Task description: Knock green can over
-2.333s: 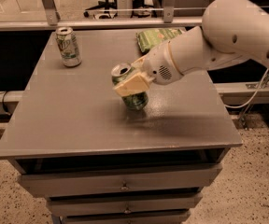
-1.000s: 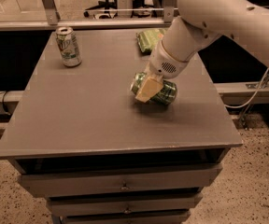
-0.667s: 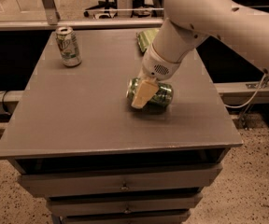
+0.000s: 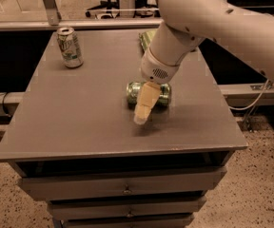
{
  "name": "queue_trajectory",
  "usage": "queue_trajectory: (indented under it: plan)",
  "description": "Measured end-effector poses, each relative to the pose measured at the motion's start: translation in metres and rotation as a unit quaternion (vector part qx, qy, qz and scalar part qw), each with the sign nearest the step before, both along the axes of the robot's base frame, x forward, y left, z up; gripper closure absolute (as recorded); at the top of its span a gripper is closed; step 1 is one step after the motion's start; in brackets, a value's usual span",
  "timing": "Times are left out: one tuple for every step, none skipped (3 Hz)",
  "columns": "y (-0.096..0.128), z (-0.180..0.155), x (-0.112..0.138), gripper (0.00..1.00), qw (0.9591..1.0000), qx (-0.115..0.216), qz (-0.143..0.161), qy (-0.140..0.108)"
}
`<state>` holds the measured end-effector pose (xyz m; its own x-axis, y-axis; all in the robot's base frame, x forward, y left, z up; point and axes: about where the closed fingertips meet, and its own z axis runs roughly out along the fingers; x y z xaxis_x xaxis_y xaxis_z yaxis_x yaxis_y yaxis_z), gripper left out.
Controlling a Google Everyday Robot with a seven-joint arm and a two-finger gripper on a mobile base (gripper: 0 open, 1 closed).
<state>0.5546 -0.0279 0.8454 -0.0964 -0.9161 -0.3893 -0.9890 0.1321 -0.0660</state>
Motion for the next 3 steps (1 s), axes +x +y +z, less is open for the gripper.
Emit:
queue_trajectory:
  plan:
    - [-0.013,0.0,-0.003,0.0,0.9998,0.013,-0.011,0.008]
    - [-0.041,0.003,0.0,0.0,0.9972,0.065,-0.037,0.007]
    - [-0.105,0.033,-0.005,0.0,0.9873,0.136,-0.078,-0.022]
